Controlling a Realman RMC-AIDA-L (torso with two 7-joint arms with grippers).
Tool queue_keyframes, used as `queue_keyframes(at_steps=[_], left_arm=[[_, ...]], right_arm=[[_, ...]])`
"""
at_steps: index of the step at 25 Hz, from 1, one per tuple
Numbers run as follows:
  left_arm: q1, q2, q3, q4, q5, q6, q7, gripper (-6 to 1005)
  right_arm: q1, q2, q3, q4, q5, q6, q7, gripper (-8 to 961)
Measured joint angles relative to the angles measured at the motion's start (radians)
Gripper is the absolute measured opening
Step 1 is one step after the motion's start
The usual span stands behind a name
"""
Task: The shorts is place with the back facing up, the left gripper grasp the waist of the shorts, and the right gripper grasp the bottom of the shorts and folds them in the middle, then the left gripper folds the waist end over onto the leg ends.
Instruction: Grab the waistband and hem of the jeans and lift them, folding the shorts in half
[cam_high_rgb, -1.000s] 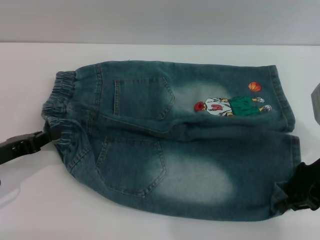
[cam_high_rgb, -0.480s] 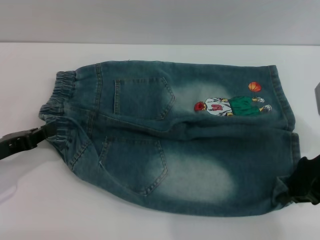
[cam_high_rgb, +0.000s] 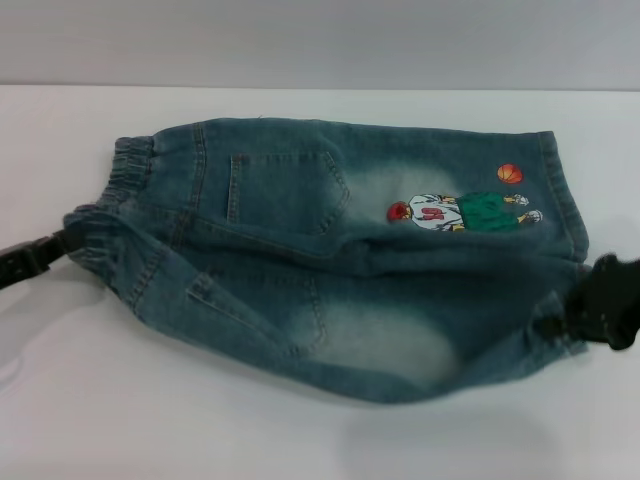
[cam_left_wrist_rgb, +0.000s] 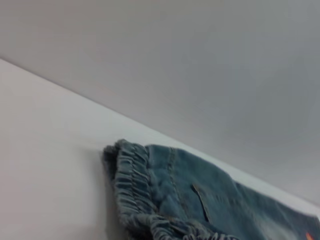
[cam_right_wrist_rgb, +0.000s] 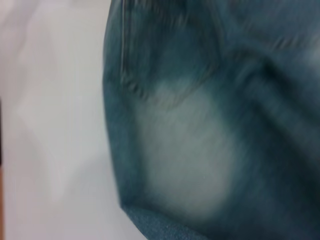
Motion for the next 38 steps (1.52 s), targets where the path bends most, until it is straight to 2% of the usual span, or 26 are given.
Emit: queue_keyframes(at_steps=[4, 5, 6, 13, 22, 26, 32, 38], left_arm=[[0.001, 0.000, -0.057, -0.002, 0.000, 0.000, -0.020, 44], [0.006, 0.000, -0.107, -0.004, 0.000, -0.003, -0.035, 44], [0.007, 0.001, -0.116, -0.004, 0.000, -0.003, -0.038, 44], [0.006, 0.004, -0.123, 0.006, 0.005, 0.015, -0.030, 44], [0.019, -0.004, -0.125, 0.003, 0.006, 0.021, 0.014, 44], [0.018, -0.019, -0.130, -0.001, 0.003, 0.012, 0.039, 44], [0.009, -0.029, -0.131, 0.006, -0.005, 0.010, 0.040, 44], [-0.010, -0.034, -0.132, -0.002, -0.034, 0.009, 0.060, 44]], right_arm=[[-0.023, 0.000, 0.085, -0.010, 0.062, 0.008, -0.056, 2], [-0.029, -0.001, 0.105, -0.010, 0.081, 0.010, -0.071, 2], [-0.035, -0.001, 0.123, -0.009, 0.098, 0.011, -0.085, 2], [-0.066, 0.001, 0.251, -0.003, 0.211, 0.065, -0.175, 2], [-0.100, 0.005, 0.263, 0.015, 0.359, 0.185, -0.219, 2], [-0.093, 0.008, 0.266, 0.035, 0.379, 0.236, -0.230, 2], [-0.072, 0.032, 0.263, 0.059, 0.383, 0.319, -0.273, 2], [-0.059, 0.047, 0.261, 0.084, 0.398, 0.364, -0.317, 1]])
